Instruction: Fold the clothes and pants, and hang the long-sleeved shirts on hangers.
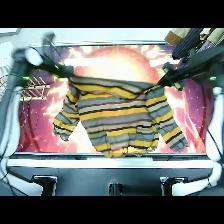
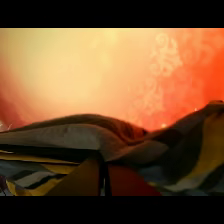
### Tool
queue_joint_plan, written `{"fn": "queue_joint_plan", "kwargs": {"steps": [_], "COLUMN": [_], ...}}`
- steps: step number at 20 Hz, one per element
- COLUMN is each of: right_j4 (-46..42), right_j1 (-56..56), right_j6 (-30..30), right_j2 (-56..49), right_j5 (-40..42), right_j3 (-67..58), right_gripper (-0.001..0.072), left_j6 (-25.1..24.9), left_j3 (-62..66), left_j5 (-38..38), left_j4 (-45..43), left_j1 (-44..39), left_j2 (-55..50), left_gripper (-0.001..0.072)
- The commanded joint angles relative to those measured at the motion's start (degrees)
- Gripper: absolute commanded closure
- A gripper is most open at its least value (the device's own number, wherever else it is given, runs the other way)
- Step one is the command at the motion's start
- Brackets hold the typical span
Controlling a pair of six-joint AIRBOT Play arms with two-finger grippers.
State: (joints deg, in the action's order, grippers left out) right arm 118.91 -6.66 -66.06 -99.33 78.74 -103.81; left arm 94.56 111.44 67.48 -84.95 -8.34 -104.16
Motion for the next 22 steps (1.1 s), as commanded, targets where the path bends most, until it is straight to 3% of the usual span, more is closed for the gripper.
{"fn": "queue_joint_plan", "kwargs": {"steps": [1,2,3,4,6,7,10,13,15,18,22], "right_j4": [6.95,7.65,8.04,7.8,7.89,8.31,7.06,4.17,5.35,7.98,10.08], "right_j1": [1.22,1.22,1.27,1.25,1.01,0.74,-2.16,-7.37,-12.52,-18.53,-17.31], "right_j6": [-2.36,-2.34,-2.36,-2.54,-5.55,-8.74,-22.6,-30.21,-32.37,-33.57,-34.8], "right_j2": [-12.92,-14.23,-15.04,-15.19,-14.51,-13.51,-7.17,0.72,6.93,17.84,30.14], "right_j5": [-11.26,-14.29,-17.27,-19.32,-19.82,-17.94,-5.68,4.57,6.34,6.16,1.16], "right_j3": [0.13,0.13,0.13,0.13,-0.02,-0.04,-0.02,0.09,4.59,25.2,57.0], "right_gripper": [0.0677,0.0674,0.0611,0.0517,0.0361,0.0284,0.0258,0.0258,0.0258,0.0221,0.0213], "left_j6": [0.66,0.66,0.66,0.63,0.57,0.22,-6.36,-7.69,-9.97,-13.22,-16.2], "left_j3": [0.07,0.07,0.07,0.07,0.63,1.75,4.76,4.24,-1.05,-19.98,-49.24], "left_j5": [-1.88,-2.4,-3.15,-4.11,-4.02,-2.16,6.1,10.38,10.73,9.44,6.23], "left_j4": [2.12,2.8,2.93,2.93,2.91,2.93,2.91,8.87,13.62,20.46,27.65], "left_j1": [-0.33,-0.46,-0.7,-0.79,-0.57,0.04,3.56,10.27,14.64,19.5,21.11], "left_j2": [-10.29,-11.26,-11.69,-11.89,-11.8,-11.72,-9.29,-4.13,1.11,12.15,27.87], "left_gripper": [0.0687,0.0687,0.0678,0.0566,0.0049,-0.0013,-0.0013,-0.0013,-0.0013,-0.0013,-0.0013]}}
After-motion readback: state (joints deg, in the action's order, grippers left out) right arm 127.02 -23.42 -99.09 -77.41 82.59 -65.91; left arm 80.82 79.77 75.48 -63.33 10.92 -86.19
